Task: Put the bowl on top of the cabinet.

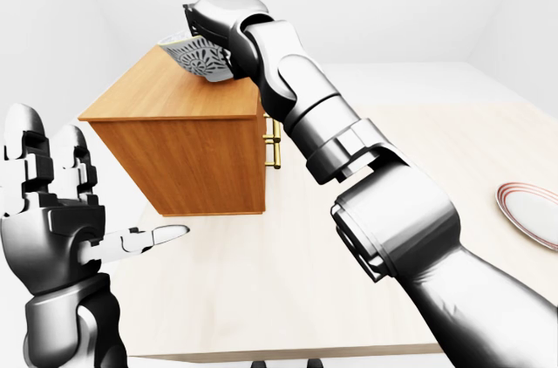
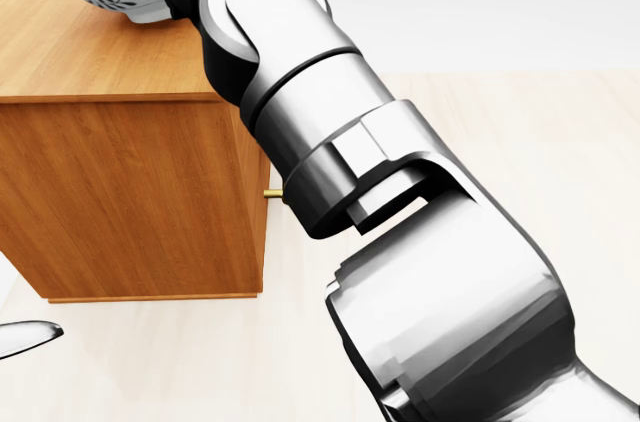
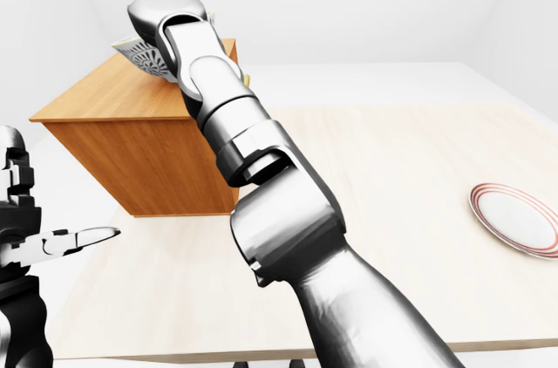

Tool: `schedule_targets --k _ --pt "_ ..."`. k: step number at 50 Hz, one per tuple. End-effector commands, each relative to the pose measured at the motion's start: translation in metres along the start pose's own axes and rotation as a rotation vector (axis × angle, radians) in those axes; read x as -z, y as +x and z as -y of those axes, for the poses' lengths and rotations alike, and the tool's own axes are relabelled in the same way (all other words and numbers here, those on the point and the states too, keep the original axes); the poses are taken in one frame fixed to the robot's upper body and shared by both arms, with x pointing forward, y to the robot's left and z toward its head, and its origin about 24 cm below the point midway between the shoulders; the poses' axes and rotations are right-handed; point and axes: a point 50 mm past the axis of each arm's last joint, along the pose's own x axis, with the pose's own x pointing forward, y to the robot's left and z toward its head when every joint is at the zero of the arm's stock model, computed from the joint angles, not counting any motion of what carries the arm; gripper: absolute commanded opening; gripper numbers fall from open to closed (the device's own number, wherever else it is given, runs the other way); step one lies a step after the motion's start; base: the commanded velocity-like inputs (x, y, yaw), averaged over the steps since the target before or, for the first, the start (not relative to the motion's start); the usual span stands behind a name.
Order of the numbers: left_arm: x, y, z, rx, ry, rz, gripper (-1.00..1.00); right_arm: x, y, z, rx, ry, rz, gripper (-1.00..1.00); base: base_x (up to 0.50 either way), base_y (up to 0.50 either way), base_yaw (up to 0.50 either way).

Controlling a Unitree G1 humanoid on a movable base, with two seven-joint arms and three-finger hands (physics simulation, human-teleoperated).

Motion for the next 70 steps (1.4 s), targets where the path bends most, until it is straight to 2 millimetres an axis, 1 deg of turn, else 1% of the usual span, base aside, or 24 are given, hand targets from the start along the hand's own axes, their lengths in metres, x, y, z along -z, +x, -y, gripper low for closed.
schedule_targets --k 1,17,18,21,23,26,27,30,31,35,37,39,50,59,62,64,66,67,68,69,70 --pt "0.019 0.0 0.004 -0.005 -0.025 -0.075 1.0 0.0 0.004 -0.03 -0.115 -0.007 -0.021 -1.0 0.0 0.0 0.0" --pt "0.019 0.0 0.005 -0.005 -0.027 -0.075 1.0 0.005 0.004 -0.031 -0.114 -0.014 -0.033 -1.0 0.0 0.0 0.0" --pt "0.02 0.0 0.005 -0.004 -0.026 -0.078 1.0 0.005 0.004 -0.031 -0.114 -0.014 -0.033 -0.94 0.01 0.0 0.0" --pt "0.02 0.0 0.005 -0.003 -0.026 -0.08 1.0 0.005 0.004 -0.031 -0.115 -0.014 -0.034 -0.86 0.0 0.0 0.0" --pt "0.021 0.0 0.005 -0.003 -0.026 -0.083 1.0 0.005 0.004 -0.03 -0.114 -0.014 -0.035 -0.62 0.0 0.0 0.0" --pt "0.021 0.0 0.005 -0.003 -0.026 -0.083 1.0 0.006 0.004 -0.028 -0.113 -0.018 -0.036 -0.52 0.0 0.0 0.0" --pt "0.021 0.0 0.005 -0.003 -0.026 -0.084 1.0 0.006 0.004 -0.029 -0.113 -0.018 -0.036 -0.44 0.0 0.0 0.0" --pt "0.021 0.0 0.005 -0.003 -0.026 -0.083 1.0 0.006 0.004 -0.029 -0.112 -0.019 -0.037 -0.34 0.0 0.0 0.0" --pt "0.021 0.0 0.005 -0.003 -0.027 -0.083 1.0 0.006 0.004 -0.028 -0.113 -0.022 -0.038 -0.27 0.0 0.0 0.0" --pt "0.02 0.0 0.005 -0.003 -0.027 -0.081 1.0 0.005 0.004 -0.028 -0.111 -0.025 -0.035 -0.29 0.0 0.0 0.0" --pt "0.019 0.0 0.006 -0.003 -0.027 -0.078 1.0 0.005 0.004 -0.027 -0.109 -0.024 -0.034 -0.2 0.0 0.0 0.0" --pt "0.019 0.0 0.006 -0.003 -0.027 -0.076 1.0 0.005 0.004 -0.025 -0.107 -0.025 -0.036 -0.18 0.0 0.0 0.0" --pt "0.018 0.0 0.006 -0.003 -0.029 -0.069 1.0 0.003 0.003 -0.017 -0.094 -0.03 -0.032 -0.18 0.0 0.0 0.0" --pt "0.016 0.0 0.006 -0.002 -0.03 -0.063 1.0 0.001 0.002 -0.006 -0.076 -0.039 -0.029 -0.18 0.0 0.0 0.0" --pt "0.015 0.0 0.005 -0.003 -0.03 -0.059 1.0 0.002 0.002 -0.001 -0.071 -0.041 -0.03 0.04 0.0 0.0 0.0" --pt "0.015 0.0 0.005 -0.003 -0.03 -0.057 1.0 0.001 0.002 -0.002 -0.067 -0.041 -0.03 0.23 0.0 0.0 0.0" --pt "0.015 0.0 0.005 -0.003 -0.029 -0.056 1.0 0.002 0.002 -0.001 -0.068 -0.042 -0.032 0.34 0.0 0.0 0.0" --pt "0.014 0.0 0.005 -0.003 -0.029 -0.056 1.0 0.002 0.002 0.0 -0.065 -0.041 -0.032 0.65 0.0 0.0 0.0" --pt "0.014 0.0 0.005 -0.003 -0.029 -0.056 1.0 0.002 0.002 0.0 -0.065 -0.041 -0.032 0.65 0.0 0.0 0.0" --pt "0.014 0.0 0.005 -0.002 -0.029 -0.056 1.0 0.003 0.002 -0.001 -0.065 -0.043 -0.034 1.0 0.0 0.0 0.0" --pt "0.014 0.0 0.005 -0.003 -0.029 -0.056 1.0 0.002 0.002 -0.002 -0.064 -0.041 -0.032 1.0 0.0 0.0 0.0"
